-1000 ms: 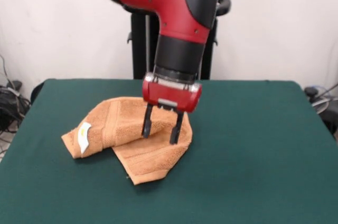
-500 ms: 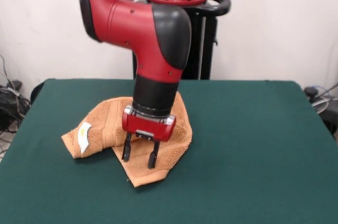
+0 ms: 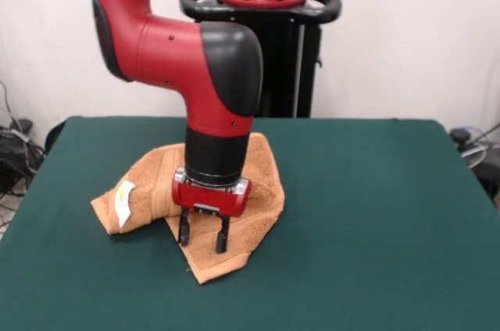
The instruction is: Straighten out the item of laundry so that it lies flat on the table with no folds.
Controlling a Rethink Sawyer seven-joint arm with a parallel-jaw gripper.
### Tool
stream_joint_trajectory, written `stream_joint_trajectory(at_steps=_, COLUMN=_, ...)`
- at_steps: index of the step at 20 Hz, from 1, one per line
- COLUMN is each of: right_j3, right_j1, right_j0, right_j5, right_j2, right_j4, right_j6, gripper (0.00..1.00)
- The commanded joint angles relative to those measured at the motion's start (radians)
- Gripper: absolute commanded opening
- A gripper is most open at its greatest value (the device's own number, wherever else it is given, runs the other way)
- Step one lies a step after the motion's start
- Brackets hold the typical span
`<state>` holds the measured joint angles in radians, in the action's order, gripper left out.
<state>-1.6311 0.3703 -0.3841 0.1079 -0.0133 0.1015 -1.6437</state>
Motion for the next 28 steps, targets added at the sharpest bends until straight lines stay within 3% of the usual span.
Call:
stream_joint_trajectory(at_steps=1, right_j3=0.113, right_j1=-0.134, right_j0=-0.038, right_j5=0.344, right_j2=0.185, right_j4=0.046, right_j6=0.117, gripper=1.0)
stream_joint_trajectory(at_steps=3, right_j3=0.099, right_j1=-0.134, right_j0=-0.052, right_j5=0.298, right_j2=0.201, right_j4=0.065, right_j6=0.098, gripper=1.0)
stream_joint_trajectory(at_steps=4, right_j3=0.092, right_j1=-0.133, right_j0=-0.059, right_j5=0.275, right_j2=0.209, right_j4=0.075, right_j6=0.089, gripper=0.0)
stream_joint_trajectory(at_steps=13, right_j3=0.013, right_j1=-0.096, right_j0=0.001, right_j5=0.219, right_j2=0.194, right_j4=0.089, right_j6=-0.035, gripper=0.0)
stream_joint_trajectory(at_steps=21, right_j3=-0.098, right_j1=-0.07, right_j0=0.042, right_j5=0.05, right_j2=0.241, right_j4=0.123, right_j6=-0.094, gripper=0.0)
stream_joint_trajectory(at_steps=28, right_j3=-0.072, right_j1=-0.024, right_j0=0.182, right_j5=0.057, right_j2=0.162, right_j4=0.089, right_j6=-0.147, gripper=0.0)
